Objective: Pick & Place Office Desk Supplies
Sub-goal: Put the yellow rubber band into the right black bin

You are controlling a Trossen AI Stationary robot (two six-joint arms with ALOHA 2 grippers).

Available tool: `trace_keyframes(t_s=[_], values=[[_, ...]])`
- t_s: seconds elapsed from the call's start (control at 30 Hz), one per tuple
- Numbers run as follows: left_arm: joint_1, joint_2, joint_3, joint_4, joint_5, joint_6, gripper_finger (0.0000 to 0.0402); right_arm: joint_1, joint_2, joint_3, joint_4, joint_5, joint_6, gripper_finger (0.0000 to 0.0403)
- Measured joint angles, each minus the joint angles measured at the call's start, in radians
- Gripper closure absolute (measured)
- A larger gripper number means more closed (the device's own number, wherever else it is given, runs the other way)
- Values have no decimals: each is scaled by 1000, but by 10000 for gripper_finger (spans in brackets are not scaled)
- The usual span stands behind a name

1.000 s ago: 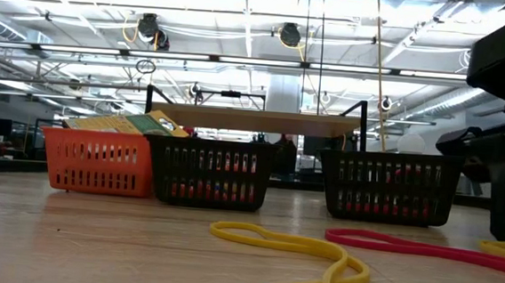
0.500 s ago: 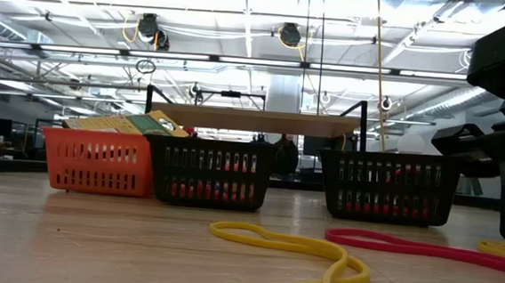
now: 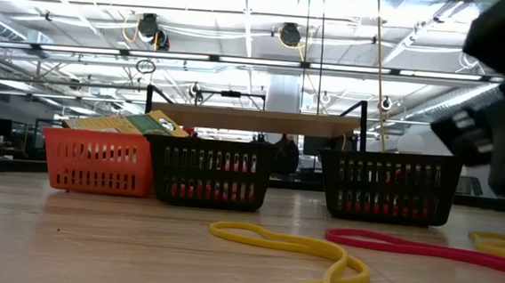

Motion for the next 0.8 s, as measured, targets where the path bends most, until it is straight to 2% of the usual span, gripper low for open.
trace_keyframes(t_s=[0.27, 0.4, 0.63, 0.8], values=[[0, 0, 0, 0, -19, 12, 192, 0, -134, 1, 4, 28, -65, 402], [0, 0, 0, 0, -18, 9, 192, 0, -190, 2, -36, -27, -101, 402], [0, 0, 0, -1, -11, -2, 192, 20, -158, 2, -44, -82, -46, 397], [0, 0, 0, -1, -11, -3, 192, 21, -89, 2, -35, -75, 0, 361]])
